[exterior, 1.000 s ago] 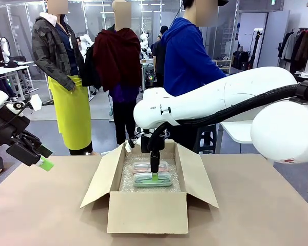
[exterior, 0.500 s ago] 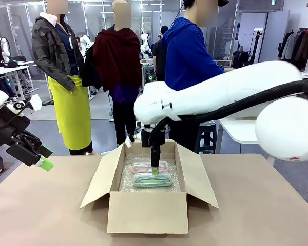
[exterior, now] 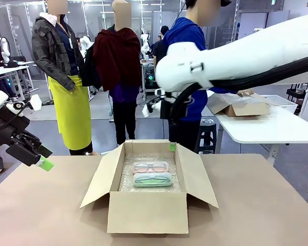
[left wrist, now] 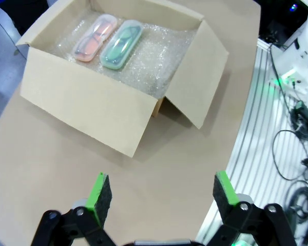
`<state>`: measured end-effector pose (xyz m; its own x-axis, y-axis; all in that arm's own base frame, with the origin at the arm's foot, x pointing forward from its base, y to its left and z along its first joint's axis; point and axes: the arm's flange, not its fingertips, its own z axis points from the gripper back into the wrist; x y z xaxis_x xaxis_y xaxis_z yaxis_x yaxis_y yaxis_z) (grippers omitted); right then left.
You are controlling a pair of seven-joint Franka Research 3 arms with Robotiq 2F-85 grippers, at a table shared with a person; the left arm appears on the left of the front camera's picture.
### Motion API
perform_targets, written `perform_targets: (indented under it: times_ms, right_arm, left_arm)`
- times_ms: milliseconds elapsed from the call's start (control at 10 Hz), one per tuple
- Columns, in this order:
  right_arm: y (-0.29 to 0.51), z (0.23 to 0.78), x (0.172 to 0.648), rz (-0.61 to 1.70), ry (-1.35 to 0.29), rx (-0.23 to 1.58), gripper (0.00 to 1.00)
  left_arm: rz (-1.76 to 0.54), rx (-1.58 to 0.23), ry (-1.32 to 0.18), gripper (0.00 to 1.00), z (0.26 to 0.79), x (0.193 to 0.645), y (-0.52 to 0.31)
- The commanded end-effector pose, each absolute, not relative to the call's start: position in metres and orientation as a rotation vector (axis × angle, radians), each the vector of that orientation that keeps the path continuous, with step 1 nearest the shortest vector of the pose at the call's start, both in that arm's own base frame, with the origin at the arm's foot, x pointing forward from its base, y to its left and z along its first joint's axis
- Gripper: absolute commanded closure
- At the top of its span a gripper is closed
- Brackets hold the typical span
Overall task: Pack the glasses set securely to prepare it for shipping.
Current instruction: Position the Package Box on the left side of the table.
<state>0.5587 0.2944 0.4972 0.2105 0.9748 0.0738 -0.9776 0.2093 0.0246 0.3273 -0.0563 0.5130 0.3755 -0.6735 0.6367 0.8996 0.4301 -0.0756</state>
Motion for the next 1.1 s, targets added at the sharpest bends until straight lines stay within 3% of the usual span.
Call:
perform_targets:
  times_ms: [0, 400, 800, 1000]
  right_arm:
    - [0.238, 0.490, 0.514, 1.271, -0.210, 0.160, 0.00]
    - [0.120, 0.493, 0.450, 0.957, -0.441, 0.260, 0.00]
    - [0.054, 0.500, 0.388, 0.902, -0.580, 0.274, 0.00]
    - [0.048, 0.498, 0.376, 0.882, -0.564, 0.278, 0.00]
  left_arm:
    - [-1.069, -0.479, -0.583, 0.00, 0.515, 0.327, -0.054]
    - [-1.069, -0.479, -0.583, 0.00, 0.515, 0.327, -0.054]
    - [-1.069, -0.479, -0.583, 0.00, 0.515, 0.327, -0.054]
    - [-1.069, -0.479, -0.583, 0.00, 0.515, 0.327, -0.054]
